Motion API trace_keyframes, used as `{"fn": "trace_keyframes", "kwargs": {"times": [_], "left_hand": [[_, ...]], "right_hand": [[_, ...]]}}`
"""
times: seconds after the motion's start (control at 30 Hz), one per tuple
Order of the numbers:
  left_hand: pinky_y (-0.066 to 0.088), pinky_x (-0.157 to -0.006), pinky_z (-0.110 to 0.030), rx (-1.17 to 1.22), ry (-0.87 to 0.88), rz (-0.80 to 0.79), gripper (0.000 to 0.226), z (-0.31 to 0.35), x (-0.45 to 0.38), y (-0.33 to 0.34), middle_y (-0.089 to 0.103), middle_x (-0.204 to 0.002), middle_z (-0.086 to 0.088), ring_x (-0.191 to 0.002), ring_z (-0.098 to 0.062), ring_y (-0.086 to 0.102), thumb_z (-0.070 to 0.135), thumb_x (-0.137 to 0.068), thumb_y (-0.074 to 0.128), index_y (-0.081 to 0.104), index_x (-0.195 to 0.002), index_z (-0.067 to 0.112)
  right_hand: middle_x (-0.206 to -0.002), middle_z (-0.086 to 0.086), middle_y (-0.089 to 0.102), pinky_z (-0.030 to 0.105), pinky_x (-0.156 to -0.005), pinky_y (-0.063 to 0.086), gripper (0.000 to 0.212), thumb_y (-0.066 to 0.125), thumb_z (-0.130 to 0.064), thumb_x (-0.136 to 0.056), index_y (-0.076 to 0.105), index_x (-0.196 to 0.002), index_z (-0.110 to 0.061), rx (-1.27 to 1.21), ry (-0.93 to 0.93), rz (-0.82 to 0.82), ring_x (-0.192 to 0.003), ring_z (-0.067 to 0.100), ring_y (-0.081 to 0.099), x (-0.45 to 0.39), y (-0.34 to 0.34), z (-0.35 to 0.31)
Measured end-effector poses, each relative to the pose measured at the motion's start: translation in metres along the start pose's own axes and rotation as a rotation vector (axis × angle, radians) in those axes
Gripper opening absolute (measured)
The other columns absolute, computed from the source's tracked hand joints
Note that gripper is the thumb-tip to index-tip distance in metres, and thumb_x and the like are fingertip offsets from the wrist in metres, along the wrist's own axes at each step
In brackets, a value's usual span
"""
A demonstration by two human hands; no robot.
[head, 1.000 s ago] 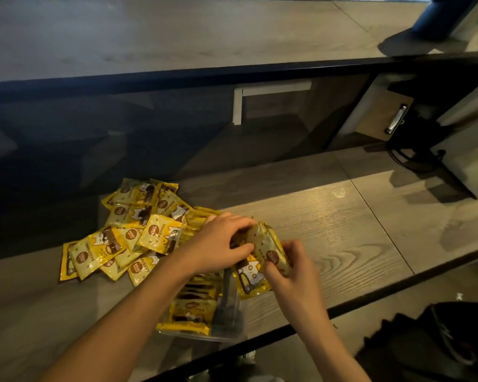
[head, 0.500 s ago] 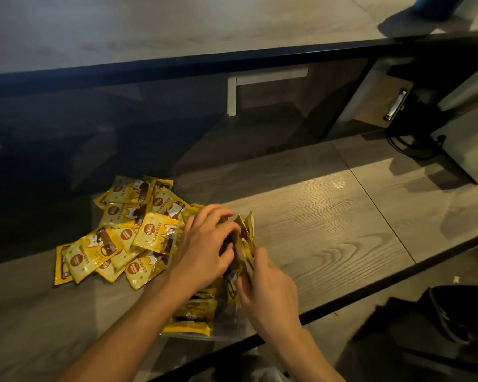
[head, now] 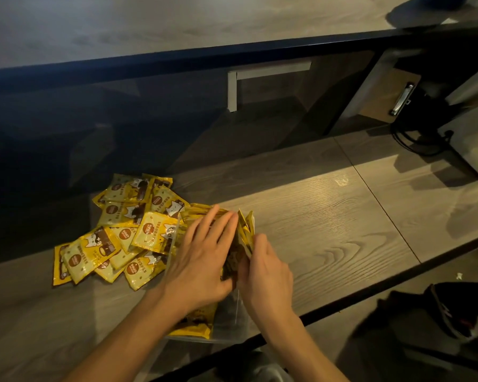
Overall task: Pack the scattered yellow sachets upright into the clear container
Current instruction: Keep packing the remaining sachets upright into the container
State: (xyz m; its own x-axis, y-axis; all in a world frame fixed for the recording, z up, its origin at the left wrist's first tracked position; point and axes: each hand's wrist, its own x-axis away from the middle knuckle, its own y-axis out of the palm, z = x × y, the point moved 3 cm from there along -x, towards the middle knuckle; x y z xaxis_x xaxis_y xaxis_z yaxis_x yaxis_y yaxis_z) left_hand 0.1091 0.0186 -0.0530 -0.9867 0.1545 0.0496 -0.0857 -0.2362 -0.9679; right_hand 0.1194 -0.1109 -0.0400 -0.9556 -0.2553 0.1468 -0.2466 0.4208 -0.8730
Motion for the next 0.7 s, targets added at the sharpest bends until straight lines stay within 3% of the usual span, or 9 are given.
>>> {"fn": "trace_keyframes", "kwargs": {"times": [0.1, 0.2, 0.3, 0.43, 0.5, 0.6, 0.7], "left_hand": [[-0.014, -0.118, -0.039, -0.034, -0.074, -0.009, 0.106, 0.007, 0.003, 0.003, -0.013, -0.166, 0.001, -0.149, -0.021, -0.027, 0.048, -0.080, 0.056, -0.011, -0.157, 0.018], [-0.016, -0.118, -0.041, -0.049, -0.143, -0.011, 0.098, 0.013, 0.003, 0.003, -0.018, -0.166, -0.003, -0.147, -0.025, -0.031, 0.030, -0.085, 0.060, -0.004, -0.158, 0.015], [-0.016, -0.118, -0.041, -0.065, -0.153, -0.054, 0.104, 0.015, 0.008, 0.005, -0.021, -0.165, -0.003, -0.147, -0.026, -0.033, 0.034, -0.081, 0.071, 0.004, -0.158, 0.016], [-0.024, -0.113, -0.042, -0.079, -0.172, -0.087, 0.107, 0.012, 0.010, 0.005, -0.027, -0.162, -0.002, -0.144, -0.028, -0.038, 0.026, -0.071, 0.076, 0.008, -0.154, 0.022], [-0.021, -0.114, -0.044, -0.092, -0.186, -0.107, 0.110, 0.012, 0.010, 0.005, -0.026, -0.162, -0.004, -0.144, -0.030, -0.037, 0.026, -0.064, 0.079, 0.011, -0.150, 0.021], [-0.018, -0.116, -0.046, -0.106, -0.208, -0.124, 0.112, 0.012, 0.012, 0.007, -0.026, -0.162, -0.004, -0.144, -0.031, -0.036, 0.023, -0.058, 0.079, 0.013, -0.148, 0.021], [-0.021, -0.115, -0.047, -0.112, -0.225, -0.138, 0.112, 0.011, 0.014, 0.009, -0.033, -0.160, -0.004, -0.142, -0.032, -0.040, 0.025, -0.060, 0.078, 0.011, -0.151, 0.020]], "right_hand": [[-0.100, -0.004, 0.055, 0.038, -0.068, 0.052, 0.017, 0.048, -0.034, -0.096, 0.038, -0.103, -0.024, -0.065, -0.025, 0.013, -0.080, 0.021, 0.062, 0.004, -0.001, 0.001], [-0.093, -0.007, 0.058, 0.038, -0.068, 0.051, 0.020, 0.045, -0.046, -0.095, 0.047, -0.098, -0.026, -0.105, -0.034, 0.028, -0.078, 0.017, 0.061, 0.005, -0.002, 0.001], [-0.090, -0.010, 0.064, 0.036, -0.069, 0.052, 0.032, 0.038, -0.054, -0.095, 0.058, -0.100, -0.029, -0.141, -0.009, -0.003, -0.077, 0.011, 0.062, 0.000, -0.006, 0.003], [-0.085, -0.009, 0.068, 0.031, -0.063, 0.050, 0.026, 0.042, -0.046, -0.097, 0.063, -0.102, -0.030, -0.059, -0.030, -0.093, -0.074, 0.011, 0.064, -0.006, -0.010, 0.006], [-0.078, -0.008, 0.066, 0.029, -0.059, 0.046, 0.021, 0.046, -0.042, -0.096, 0.063, -0.092, -0.029, -0.002, -0.055, -0.124, -0.070, 0.013, 0.062, -0.013, -0.013, 0.006], [-0.069, -0.003, 0.058, 0.032, -0.054, 0.040, 0.023, 0.044, -0.031, -0.097, 0.052, -0.077, -0.023, 0.064, -0.104, -0.137, -0.063, 0.020, 0.056, -0.024, -0.019, 0.004], [-0.072, 0.000, 0.063, 0.038, -0.057, 0.048, 0.024, 0.042, -0.028, -0.100, 0.058, -0.083, -0.019, 0.006, -0.111, -0.098, -0.066, 0.023, 0.060, -0.031, -0.026, 0.004]]}}
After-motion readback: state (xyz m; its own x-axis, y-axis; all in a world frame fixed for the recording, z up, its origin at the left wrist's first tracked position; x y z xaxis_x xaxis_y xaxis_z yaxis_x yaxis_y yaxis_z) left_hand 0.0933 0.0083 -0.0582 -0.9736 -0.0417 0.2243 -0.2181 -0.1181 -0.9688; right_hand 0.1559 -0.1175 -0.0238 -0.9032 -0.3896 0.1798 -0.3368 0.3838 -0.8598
